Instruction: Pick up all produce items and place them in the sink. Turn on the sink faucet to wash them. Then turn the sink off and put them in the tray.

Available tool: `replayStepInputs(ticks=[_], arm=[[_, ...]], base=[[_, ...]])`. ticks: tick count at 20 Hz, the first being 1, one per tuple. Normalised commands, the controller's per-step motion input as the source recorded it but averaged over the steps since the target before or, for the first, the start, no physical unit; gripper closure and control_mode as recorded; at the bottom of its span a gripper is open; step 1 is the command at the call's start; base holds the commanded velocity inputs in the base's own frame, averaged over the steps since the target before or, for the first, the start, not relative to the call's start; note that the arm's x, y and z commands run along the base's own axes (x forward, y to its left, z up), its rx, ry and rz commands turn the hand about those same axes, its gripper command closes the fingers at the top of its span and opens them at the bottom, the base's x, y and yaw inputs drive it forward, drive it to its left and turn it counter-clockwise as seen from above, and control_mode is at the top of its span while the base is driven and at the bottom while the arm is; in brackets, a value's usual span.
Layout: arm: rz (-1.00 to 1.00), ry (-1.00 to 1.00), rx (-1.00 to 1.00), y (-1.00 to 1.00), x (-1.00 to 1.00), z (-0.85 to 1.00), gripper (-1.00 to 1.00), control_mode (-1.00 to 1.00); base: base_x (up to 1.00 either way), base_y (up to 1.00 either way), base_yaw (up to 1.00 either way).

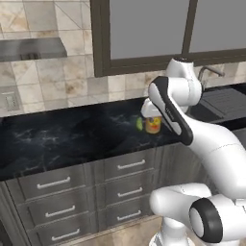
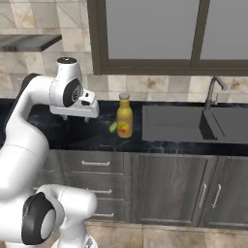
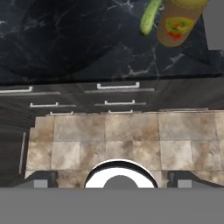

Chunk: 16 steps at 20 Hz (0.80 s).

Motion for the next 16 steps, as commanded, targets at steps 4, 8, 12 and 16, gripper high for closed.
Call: replayStepInputs(ticks=[4,8,12,16], arm=[[0.00,0.00,0.00,0.00,0.00,0.00,-1.00,1.00],[0.00,0.00,0.00,0.00,0.00,0.00,-1.00,1.00],[0.00,0.00,0.00,0.00,0.00,0.00,-1.00,1.00],[0.00,0.00,0.00,0.00,0.00,0.00,-1.00,1.00]], base=[[0.44,0.39,-0.25],[0.46,0.46,-0.23],[0.28,0.57,-0.17],[0.33,0.47,-0.13]])
